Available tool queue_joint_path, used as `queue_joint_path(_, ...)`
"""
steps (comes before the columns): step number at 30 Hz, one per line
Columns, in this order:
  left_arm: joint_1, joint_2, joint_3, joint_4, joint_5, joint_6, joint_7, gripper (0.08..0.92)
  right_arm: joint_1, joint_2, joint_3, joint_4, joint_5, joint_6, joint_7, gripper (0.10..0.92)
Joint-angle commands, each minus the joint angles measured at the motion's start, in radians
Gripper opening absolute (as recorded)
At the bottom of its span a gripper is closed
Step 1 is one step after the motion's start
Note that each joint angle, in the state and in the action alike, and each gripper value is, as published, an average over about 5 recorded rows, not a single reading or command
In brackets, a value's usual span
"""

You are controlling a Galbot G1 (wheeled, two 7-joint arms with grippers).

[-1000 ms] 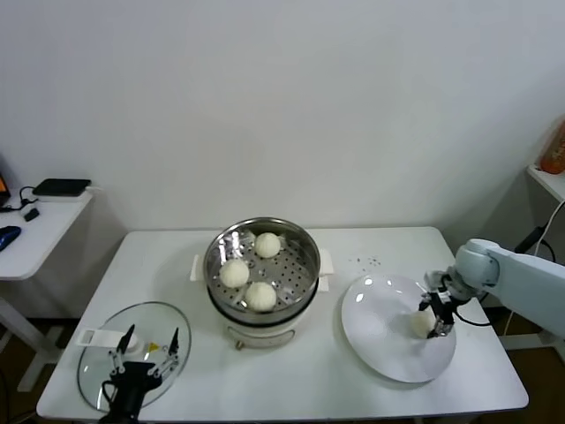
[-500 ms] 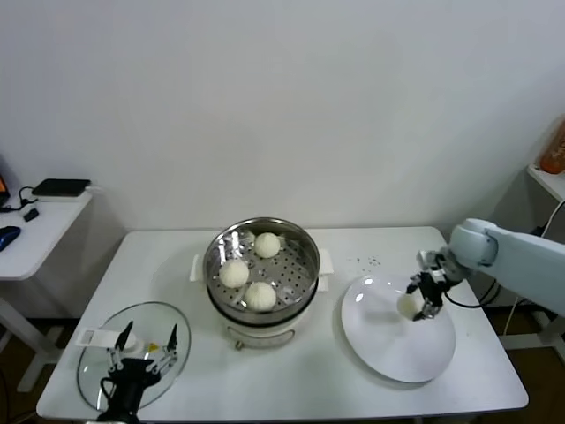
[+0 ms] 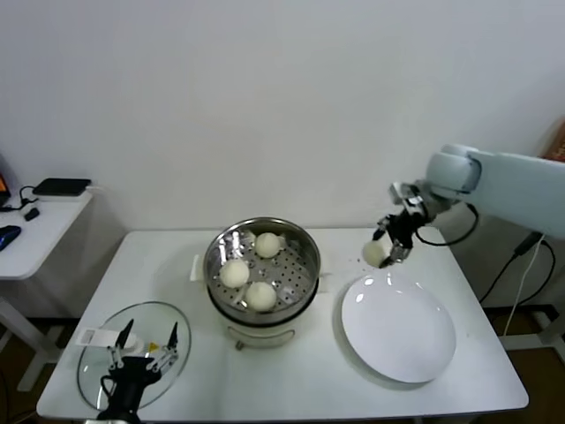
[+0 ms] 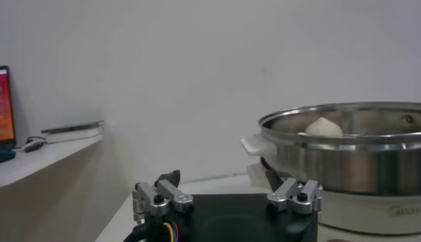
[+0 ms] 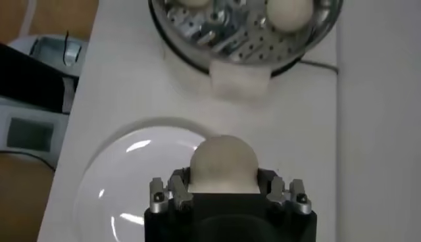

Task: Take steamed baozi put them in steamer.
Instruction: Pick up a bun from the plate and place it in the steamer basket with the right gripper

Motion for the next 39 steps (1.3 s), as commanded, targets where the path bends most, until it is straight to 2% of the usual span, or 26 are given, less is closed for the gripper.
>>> queue_joint_path(1, 0.001, -0.001, -0.001, -0.003, -0.007, 0.002, -0.001, 0.823, 0.198, 0.252, -0.114, -0.049, 0.243, -0.002, -0.008, 0.662)
queue_joint_path(20, 0.002, 0.002, -0.019, -0.009, -0.018, 0.001, 0.000, 0.823, -0.056, 0.457, 0.026, -0.168, 0.181, -0.051, 0.034, 0.662)
queue_joint_path(39, 0.004, 0.008, -0.023, 0.008, -0.034, -0.002, -0.002, 0.823, -0.181, 0.483, 0.048, -0.261, 0.097, -0.049, 0.036, 0.662)
